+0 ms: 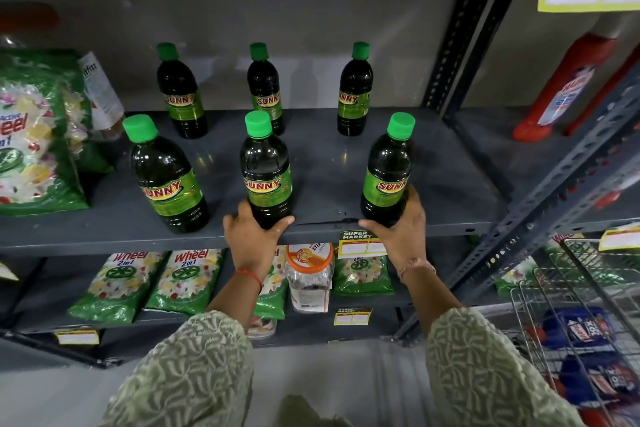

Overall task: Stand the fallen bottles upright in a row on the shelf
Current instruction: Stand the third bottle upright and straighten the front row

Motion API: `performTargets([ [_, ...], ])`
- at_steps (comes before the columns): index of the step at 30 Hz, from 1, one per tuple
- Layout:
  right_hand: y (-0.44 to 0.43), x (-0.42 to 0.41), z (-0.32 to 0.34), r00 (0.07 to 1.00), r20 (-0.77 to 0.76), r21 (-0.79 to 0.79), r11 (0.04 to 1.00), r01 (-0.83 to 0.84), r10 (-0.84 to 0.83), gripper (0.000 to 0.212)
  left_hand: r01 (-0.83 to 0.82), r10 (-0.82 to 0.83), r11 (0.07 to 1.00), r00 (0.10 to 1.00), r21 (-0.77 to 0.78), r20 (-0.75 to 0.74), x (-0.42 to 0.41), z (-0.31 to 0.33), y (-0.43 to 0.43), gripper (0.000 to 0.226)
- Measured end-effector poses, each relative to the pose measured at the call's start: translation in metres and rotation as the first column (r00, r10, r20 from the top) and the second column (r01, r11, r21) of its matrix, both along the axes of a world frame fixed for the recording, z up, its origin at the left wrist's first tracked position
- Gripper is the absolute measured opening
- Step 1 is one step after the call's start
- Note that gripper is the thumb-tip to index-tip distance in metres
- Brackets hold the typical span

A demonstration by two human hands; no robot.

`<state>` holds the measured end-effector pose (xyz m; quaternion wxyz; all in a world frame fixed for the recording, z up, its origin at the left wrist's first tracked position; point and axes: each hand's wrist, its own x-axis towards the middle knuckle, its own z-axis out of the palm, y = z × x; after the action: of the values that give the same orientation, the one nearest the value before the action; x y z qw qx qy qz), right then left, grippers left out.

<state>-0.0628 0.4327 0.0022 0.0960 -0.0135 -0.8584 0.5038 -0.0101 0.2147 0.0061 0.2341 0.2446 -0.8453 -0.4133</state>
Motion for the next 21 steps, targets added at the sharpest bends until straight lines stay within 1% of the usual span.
performTargets([
  [1,-0.002,0.012,-0.001,0.998,-0.013,-0.048,0.997,0.058,-0.059,0.098,0.014,-0.014,1.000,1.000,0.019,-0.011,0.003,0.000,-0.001,0.072],
  [3,-0.018,0.046,0.000,0.978,-0.135,-0.091,0.985,0.150,-0.161,0.088,0.003,0.002,0.998,0.997,0.059,-0.074,0.018,-0.001,-0.008,0.078],
  [4,-0.031,0.063,0.001,0.968,-0.202,-0.074,0.988,0.138,-0.151,0.084,-0.037,0.041,0.999,0.992,0.032,-0.116,0.026,-0.002,-0.014,0.081],
  [5,-0.047,0.075,0.001,0.968,-0.236,-0.040,0.996,0.075,-0.082,0.083,-0.116,0.111,0.993,0.983,-0.024,-0.147,0.034,-0.004,-0.021,0.085],
  [6,-0.062,0.080,0.003,0.975,-0.221,-0.003,1.000,-0.029,0.027,0.084,-0.208,0.193,0.976,0.964,-0.069,-0.186,0.039,-0.008,-0.029,0.089],
  [8,-0.094,0.072,0.008,0.966,-0.100,0.042,0.971,-0.235,0.238,0.091,-0.352,0.337,0.935,0.916,-0.035,-0.217,0.043,-0.007,-0.051,0.096],
  [9,-0.108,0.063,0.012,0.954,-0.038,0.037,0.954,-0.297,0.298,0.097,-0.381,0.374,0.924,0.905,0.003,-0.201,0.042,-0.003,-0.063,0.101],
  [10,-0.120,0.051,0.016,0.946,0.013,0.013,0.946,-0.324,0.324,0.105,-0.380,0.379,0.925,0.910,0.032,-0.166,0.039,0.002,-0.075,0.104],
  [12,-0.137,0.027,0.021,0.935,0.089,-0.016,0.939,-0.343,0.343,0.114,-0.296,0.301,0.953,0.949,0.063,-0.098,0.030,0.006,-0.093,0.105],
  [13,-0.143,0.019,0.022,0.925,0.121,-0.007,0.932,-0.361,0.359,0.114,-0.245,0.251,0.966,0.964,0.079,-0.083,0.026,0.006,-0.101,0.101],
  [15,-0.152,0.010,0.021,0.927,0.125,0.052,0.931,-0.362,0.354,0.101,-0.204,0.210,0.975,0.975,0.088,-0.069,0.020,0.005,-0.110,0.086],
  [17,-0.155,0.009,0.018,0.947,0.094,0.087,0.945,-0.314,0.306,0.082,-0.223,0.229,0.971,0.972,0.091,-0.059,0.018,0.005,-0.115,0.075],
  [19,-0.156,0.009,0.015,0.956,0.087,0.087,0.954,-0.287,0.280,0.075,-0.246,0.254,0.963,0.965,0.111,-0.069,0.016,0.004,-0.122,0.071],
  [21,-0.156,0.008,0.014,0.955,0.083,0.096,0.952,-0.291,0.284,0.073,-0.261,0.268,0.961,0.961,0.096,-0.067,0.017,0.005,-0.131,0.071],
])
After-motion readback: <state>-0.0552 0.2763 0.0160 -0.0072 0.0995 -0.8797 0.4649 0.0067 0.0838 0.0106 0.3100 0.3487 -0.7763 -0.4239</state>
